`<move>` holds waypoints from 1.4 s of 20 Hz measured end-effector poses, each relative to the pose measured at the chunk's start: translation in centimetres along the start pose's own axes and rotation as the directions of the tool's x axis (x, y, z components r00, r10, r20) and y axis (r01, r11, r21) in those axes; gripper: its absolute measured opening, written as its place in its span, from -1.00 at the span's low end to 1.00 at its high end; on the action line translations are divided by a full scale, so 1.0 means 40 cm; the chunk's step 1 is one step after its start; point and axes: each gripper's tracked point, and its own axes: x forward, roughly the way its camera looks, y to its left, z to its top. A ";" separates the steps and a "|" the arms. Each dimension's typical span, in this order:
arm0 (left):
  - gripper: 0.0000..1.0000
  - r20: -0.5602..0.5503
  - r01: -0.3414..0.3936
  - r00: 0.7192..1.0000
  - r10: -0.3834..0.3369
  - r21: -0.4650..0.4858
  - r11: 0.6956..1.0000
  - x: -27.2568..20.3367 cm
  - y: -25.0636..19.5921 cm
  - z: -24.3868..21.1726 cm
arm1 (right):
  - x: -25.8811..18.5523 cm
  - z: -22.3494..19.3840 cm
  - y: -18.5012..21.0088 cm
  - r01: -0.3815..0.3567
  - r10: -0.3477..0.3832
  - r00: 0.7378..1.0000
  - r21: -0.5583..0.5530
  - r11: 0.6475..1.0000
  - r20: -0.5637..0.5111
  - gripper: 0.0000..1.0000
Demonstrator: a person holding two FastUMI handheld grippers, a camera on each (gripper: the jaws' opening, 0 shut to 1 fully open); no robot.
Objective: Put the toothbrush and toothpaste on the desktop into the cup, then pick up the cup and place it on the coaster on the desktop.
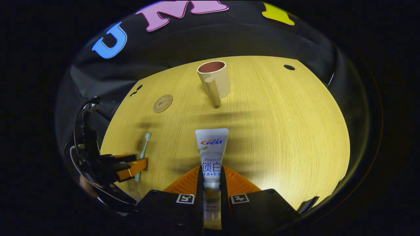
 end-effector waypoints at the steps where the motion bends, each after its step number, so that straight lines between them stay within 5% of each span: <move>1: 0.34 -0.008 0.003 1.000 -0.003 0.007 1.000 0.000 -0.004 -0.001 | 0.000 -0.001 -0.002 0.000 0.000 1.000 -0.006 1.000 0.001 -0.50; 5: 0.12 -0.062 0.021 0.998 -0.018 0.040 0.999 0.007 -0.016 0.000 | -0.002 -0.004 -0.004 -0.004 0.004 1.000 -0.016 1.000 0.000 -0.50; 8: -0.31 -0.098 0.022 0.995 -0.018 0.045 0.999 0.005 -0.022 0.002 | 0.000 -0.004 -0.005 -0.013 0.013 1.000 -0.025 1.000 0.004 -0.51; 9: -0.64 -0.107 0.024 0.994 -0.019 0.049 0.998 0.010 -0.023 0.002 | -0.001 -0.002 -0.004 -0.015 0.015 1.000 -0.023 1.000 0.006 -0.51; 10: -0.56 -0.115 0.024 0.993 -0.017 0.058 0.998 0.007 -0.024 0.000 | -0.004 -0.001 -0.003 -0.020 0.020 1.000 -0.020 1.000 0.007 -0.51; 15: -0.86 -0.103 0.031 0.994 -0.024 0.065 0.997 0.011 -0.026 0.008 | -0.036 0.032 -0.003 -0.022 0.023 0.999 -0.034 0.999 0.049 -0.51; 19: -0.87 -0.077 0.048 0.996 -0.044 0.056 0.997 0.006 -0.034 0.007 | -0.040 0.085 0.005 -0.034 0.037 0.996 -0.043 0.999 0.086 -0.50; 28: -0.87 0.189 0.153 0.971 -0.146 -0.025 0.988 -0.134 -0.103 0.137 | -0.095 0.320 0.027 -0.046 0.067 0.949 -0.075 0.996 0.307 -0.51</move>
